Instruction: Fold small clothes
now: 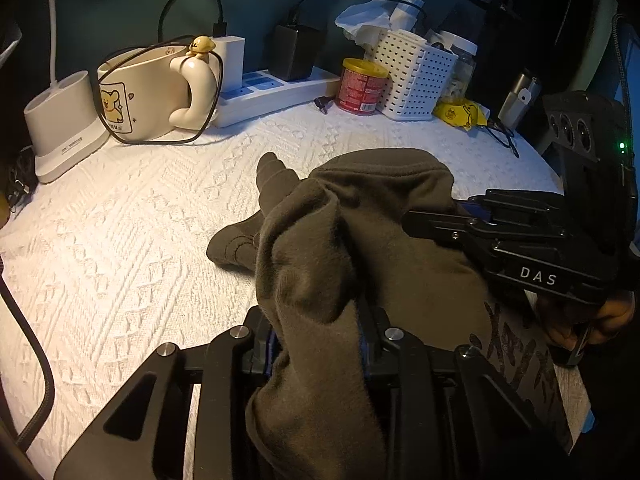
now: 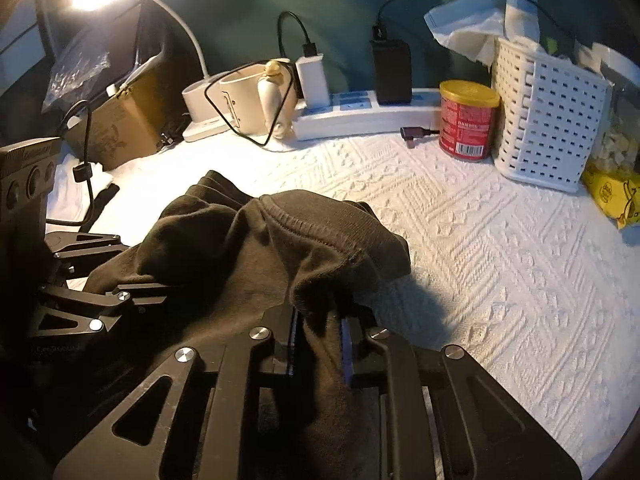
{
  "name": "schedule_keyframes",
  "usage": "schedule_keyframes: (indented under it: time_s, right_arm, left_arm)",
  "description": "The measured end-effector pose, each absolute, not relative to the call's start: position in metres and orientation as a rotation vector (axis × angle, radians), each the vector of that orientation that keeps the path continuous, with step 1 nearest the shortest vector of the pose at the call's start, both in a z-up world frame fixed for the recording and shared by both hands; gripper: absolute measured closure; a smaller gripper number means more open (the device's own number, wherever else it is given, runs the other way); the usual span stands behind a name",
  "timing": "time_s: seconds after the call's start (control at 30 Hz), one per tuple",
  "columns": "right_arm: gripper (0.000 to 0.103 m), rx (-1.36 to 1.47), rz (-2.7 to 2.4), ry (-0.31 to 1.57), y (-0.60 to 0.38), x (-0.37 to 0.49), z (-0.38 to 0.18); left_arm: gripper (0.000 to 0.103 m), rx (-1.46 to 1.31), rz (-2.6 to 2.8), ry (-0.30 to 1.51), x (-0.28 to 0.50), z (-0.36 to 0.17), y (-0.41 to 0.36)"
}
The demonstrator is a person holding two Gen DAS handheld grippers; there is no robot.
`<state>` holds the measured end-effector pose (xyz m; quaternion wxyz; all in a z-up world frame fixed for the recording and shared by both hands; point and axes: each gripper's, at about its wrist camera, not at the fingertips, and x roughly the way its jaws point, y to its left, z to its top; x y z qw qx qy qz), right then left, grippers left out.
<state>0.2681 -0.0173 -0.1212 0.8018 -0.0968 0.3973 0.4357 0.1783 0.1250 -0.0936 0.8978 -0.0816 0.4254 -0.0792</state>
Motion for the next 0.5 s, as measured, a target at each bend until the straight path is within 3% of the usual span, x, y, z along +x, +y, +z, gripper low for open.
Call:
schedule_keyframes:
  time_s: [0.5]
  right_arm:
    - [0.088,-0.187,0.944,0.734,-0.043,0.232,-0.078]
  left_arm:
    - [0.077,-0.163,-0.166,0.773,0.147,-0.057,0.109]
